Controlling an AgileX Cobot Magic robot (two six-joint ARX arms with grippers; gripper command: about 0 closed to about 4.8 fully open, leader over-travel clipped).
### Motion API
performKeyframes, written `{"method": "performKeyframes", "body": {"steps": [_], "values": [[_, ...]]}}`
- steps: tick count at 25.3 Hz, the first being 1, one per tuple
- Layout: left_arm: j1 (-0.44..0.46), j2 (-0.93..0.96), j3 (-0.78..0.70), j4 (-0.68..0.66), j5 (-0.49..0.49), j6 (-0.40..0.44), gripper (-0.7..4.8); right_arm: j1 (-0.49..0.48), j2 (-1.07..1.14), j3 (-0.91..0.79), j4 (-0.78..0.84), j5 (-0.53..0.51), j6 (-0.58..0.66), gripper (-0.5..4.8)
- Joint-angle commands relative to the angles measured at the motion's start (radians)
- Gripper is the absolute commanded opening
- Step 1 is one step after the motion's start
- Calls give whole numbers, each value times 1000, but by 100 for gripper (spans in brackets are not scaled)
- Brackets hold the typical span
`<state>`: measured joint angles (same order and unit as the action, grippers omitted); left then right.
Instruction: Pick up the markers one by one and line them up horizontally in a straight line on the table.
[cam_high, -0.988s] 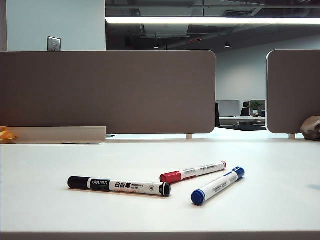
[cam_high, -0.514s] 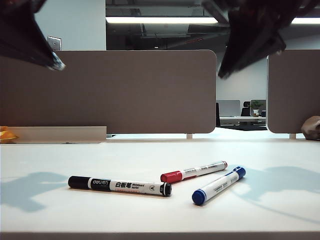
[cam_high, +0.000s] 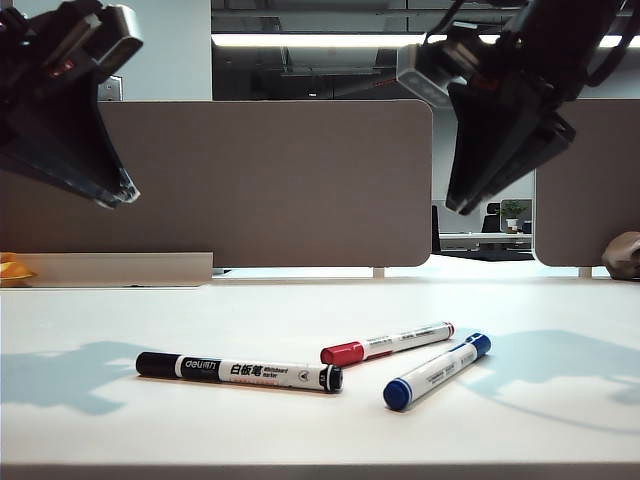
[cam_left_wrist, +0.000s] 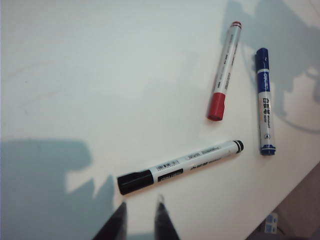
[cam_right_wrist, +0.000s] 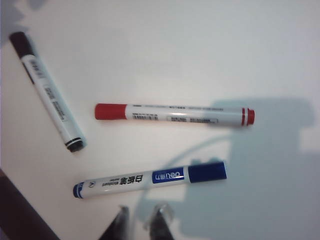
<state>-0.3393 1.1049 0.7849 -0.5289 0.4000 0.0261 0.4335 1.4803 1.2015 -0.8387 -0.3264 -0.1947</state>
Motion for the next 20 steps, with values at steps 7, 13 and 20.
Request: {"method": "performKeyframes", "body": {"steps": [7, 13, 20], "values": [[0, 40, 6, -88, 8, 0, 87, 22, 55, 6, -73, 35, 195, 120], [0, 41, 6, -113, 15, 0, 88, 111, 126, 6, -85, 37, 221, 218], [0, 41, 6, -166, 30, 5, 89, 162, 179, 6, -94, 133, 254, 280]]}}
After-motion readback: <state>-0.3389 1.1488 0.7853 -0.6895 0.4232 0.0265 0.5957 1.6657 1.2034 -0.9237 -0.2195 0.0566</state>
